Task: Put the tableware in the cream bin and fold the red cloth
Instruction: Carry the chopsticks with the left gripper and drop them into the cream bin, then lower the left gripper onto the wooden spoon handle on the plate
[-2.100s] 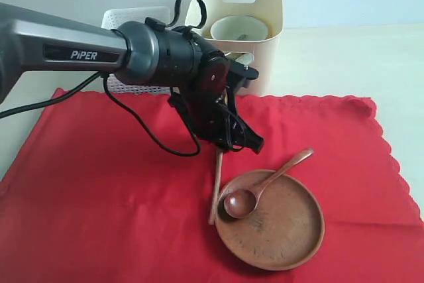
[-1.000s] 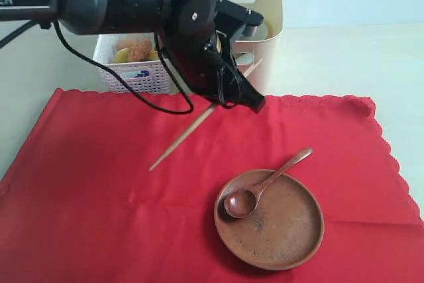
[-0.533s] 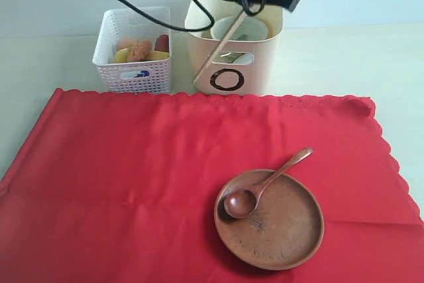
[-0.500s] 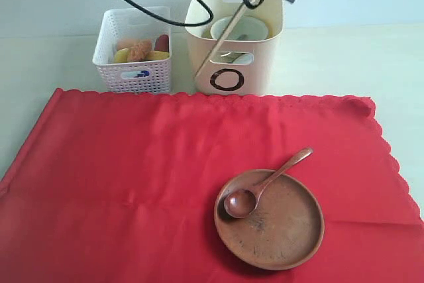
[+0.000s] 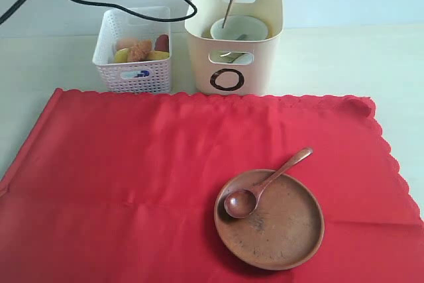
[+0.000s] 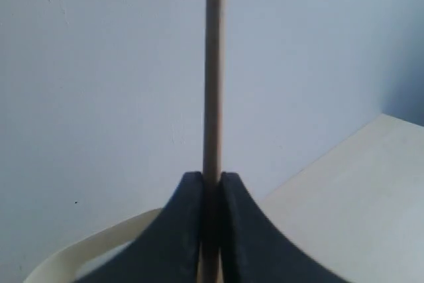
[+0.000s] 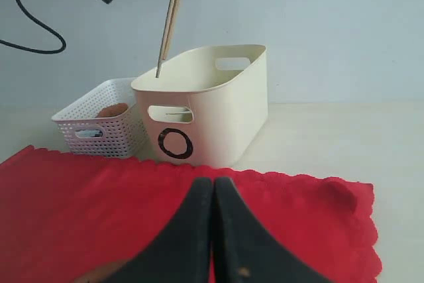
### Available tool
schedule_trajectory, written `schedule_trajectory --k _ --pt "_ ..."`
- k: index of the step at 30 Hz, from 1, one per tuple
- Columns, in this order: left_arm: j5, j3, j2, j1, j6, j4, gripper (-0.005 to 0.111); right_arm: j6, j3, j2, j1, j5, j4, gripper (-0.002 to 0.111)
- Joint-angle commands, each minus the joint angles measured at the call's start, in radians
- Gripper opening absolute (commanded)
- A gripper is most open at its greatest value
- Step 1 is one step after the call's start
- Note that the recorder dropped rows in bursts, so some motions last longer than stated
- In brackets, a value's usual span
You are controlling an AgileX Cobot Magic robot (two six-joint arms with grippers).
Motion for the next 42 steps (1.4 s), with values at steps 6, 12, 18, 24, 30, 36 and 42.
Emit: schedule_trajectory --k 6,12,18,24,30,36,42 --pt "-0.067 -0.006 0.040 0.009 0.001 0.000 0.009 0.001 0.004 -0.007 0.002 -0.003 -0.002 0.000" --pt "-0.031 -0.006 0.040 0.016 -0.010 0.000 0.037 0.001 0.004 -0.007 0.002 -0.003 -0.002 0.000" --pt "-0.007 -0.006 0.040 0.026 -0.027 0.000 0.051 0.001 0.004 -0.007 0.002 -0.003 -0.002 0.000" --pt "0.034 -0.006 0.038 0.026 -0.027 0.000 0.032 0.001 0.004 -0.007 0.002 0.005 -0.002 0.000" --pt "0.219 -0.006 -0.021 0.026 -0.027 0.002 0.000 0.001 0.004 -0.007 0.002 0.005 -0.002 0.000" --pt "0.459 -0.006 -0.109 0.024 -0.021 0.002 0.000 0.001 0.004 -0.007 0.002 0.005 -0.002 0.000" --pt "0.857 0.016 -0.150 -0.056 0.233 -0.104 0.000 0.001 0.004 -0.007 0.002 0.005 -0.002 0.000"
